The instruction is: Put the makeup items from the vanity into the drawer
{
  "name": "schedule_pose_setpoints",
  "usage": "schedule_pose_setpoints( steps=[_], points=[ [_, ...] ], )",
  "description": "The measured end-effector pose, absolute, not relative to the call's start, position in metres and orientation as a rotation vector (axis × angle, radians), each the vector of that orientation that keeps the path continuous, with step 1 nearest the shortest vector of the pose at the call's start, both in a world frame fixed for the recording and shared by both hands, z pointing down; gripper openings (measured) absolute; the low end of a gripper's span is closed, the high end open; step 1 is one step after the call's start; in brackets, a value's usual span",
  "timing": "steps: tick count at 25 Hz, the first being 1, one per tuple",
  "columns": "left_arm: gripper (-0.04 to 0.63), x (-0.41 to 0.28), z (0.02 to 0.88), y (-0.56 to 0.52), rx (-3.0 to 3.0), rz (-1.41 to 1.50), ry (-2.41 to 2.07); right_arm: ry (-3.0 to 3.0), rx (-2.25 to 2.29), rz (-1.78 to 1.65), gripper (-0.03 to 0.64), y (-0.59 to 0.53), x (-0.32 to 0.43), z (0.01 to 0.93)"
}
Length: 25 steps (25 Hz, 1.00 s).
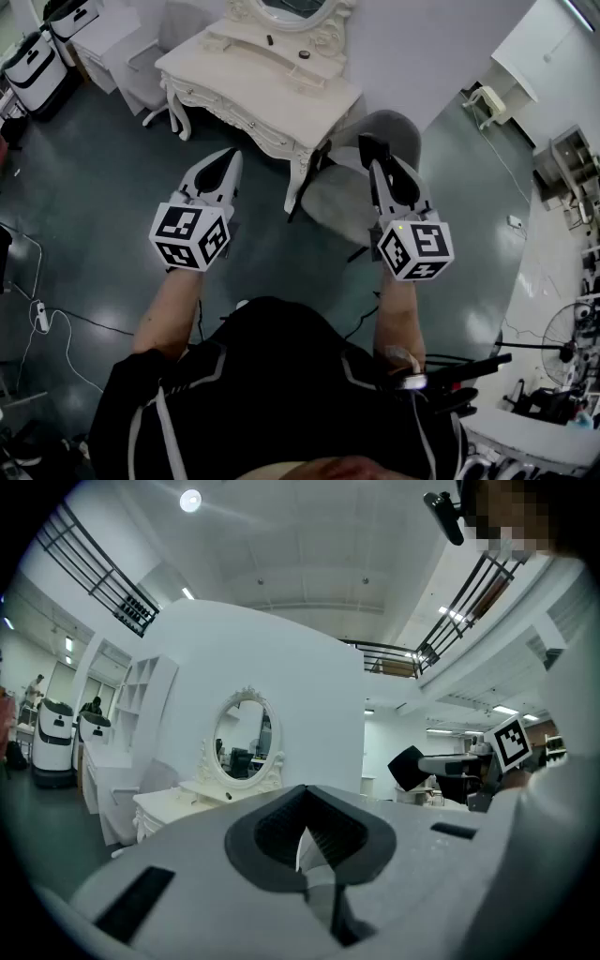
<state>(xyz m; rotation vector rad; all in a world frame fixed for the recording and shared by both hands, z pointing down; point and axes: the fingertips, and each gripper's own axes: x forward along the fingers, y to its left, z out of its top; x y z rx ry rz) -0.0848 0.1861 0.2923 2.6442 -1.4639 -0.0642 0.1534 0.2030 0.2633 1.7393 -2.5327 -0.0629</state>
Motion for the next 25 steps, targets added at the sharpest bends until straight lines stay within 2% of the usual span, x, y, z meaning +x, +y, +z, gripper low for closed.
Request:
schedule_pose_setpoints(
  steps=[17,25],
  points=[
    [0.005,-0.102,0.308,0.190,2.639,-0.048,-1.419,-2.585,1.747,-0.025,0.094,0.201,0.131,0.256],
    [0.005,-0.133,0.319,0.178,2.634,-0.089,-1.373,-2.568,1.769,-0.026,0.094,0.193,0.098,0.261]
  ],
)
